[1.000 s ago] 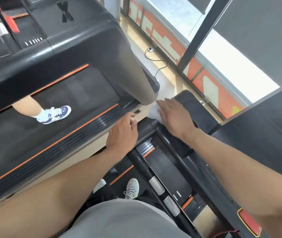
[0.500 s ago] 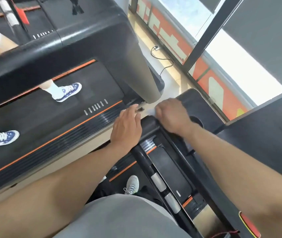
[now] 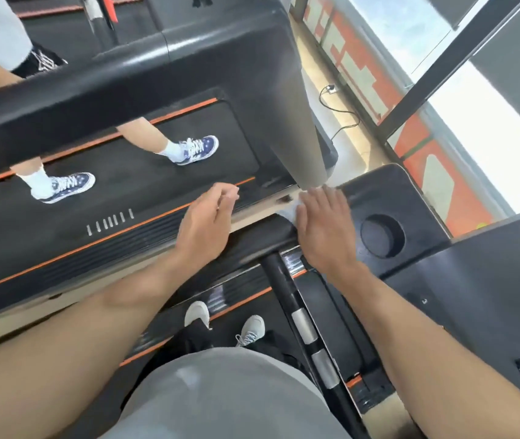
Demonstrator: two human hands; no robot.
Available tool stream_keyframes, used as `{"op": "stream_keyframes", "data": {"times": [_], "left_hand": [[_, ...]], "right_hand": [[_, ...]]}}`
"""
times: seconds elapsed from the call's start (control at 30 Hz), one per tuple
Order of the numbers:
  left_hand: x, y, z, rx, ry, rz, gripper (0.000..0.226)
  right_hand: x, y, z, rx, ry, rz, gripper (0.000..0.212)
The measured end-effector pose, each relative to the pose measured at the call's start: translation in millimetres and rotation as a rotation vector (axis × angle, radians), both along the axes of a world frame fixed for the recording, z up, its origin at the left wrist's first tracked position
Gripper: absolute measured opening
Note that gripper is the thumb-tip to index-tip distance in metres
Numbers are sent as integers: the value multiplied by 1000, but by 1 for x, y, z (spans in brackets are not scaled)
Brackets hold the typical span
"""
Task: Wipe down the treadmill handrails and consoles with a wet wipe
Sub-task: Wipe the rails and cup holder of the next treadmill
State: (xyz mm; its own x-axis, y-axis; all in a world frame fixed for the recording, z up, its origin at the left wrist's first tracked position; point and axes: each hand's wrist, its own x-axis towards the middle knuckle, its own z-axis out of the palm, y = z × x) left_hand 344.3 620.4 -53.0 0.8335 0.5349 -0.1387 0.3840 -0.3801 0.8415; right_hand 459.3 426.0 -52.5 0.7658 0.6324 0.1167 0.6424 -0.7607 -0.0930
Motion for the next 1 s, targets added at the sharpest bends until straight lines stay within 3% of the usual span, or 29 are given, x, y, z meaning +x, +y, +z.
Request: {"op": "stream_keyframes", "data": {"times": [0.13,0.23,0.33,0.47,0.53,0.63,0.8,1.0], "left_hand": [[-48,37,-7,206,224,-57,32],[-67,44,-19,262,383,-86,39],[-80,44,-28,201,442,40,50],[-84,32,-24,366,413,187,48],[-87,30,-25,403,406,231,51],[-87,34,-25,289,432,264,50],[-87,41,-22,123,402,355,42],[-101,29,-22,280,502,350,36]], "right_hand": [[-86,36,-22,5,119,341,49],[-81,30,-23,-42,82,549,51],[-35,14,-25,-68,25,417,52],[-3,7,-18,-21,-67,92,54],[-35,34,-17,13,-76,129,48],[-111,79,-26,149,38,361,36],[-118,68,-38,98,26,593,50],[-54,24,-31,35,-81,177,57]]}}
